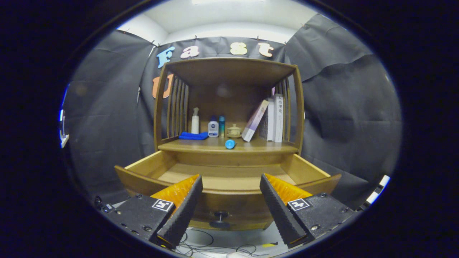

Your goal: Pull open the drawer, take out the items inside it, and place them on the countertop above the cabinet.

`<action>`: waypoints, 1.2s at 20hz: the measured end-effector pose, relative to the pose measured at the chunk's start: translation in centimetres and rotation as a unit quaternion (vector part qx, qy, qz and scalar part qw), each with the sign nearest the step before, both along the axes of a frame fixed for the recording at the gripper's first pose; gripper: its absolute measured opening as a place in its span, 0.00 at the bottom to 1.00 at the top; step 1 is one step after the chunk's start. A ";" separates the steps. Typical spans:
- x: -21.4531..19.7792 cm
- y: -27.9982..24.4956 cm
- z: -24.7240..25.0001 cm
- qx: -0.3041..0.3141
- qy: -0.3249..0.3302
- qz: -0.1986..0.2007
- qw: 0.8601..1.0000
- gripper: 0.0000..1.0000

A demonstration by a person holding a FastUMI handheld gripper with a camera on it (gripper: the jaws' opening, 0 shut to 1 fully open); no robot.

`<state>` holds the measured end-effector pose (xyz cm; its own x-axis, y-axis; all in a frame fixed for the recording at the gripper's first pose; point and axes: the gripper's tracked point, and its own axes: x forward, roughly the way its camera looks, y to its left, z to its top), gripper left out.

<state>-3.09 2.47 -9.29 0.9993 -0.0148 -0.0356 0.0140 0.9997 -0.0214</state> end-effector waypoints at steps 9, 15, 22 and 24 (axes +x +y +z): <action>0.9 0.4 -7.8 0.028 0.072 0.001 0.997 1.00; 2.6 0.1 -8.6 0.021 0.074 -0.014 0.997 1.00; 3.0 0.2 -8.4 0.010 0.056 -0.018 0.998 1.00; 3.3 0.2 -8.3 0.009 0.054 -0.012 0.998 0.99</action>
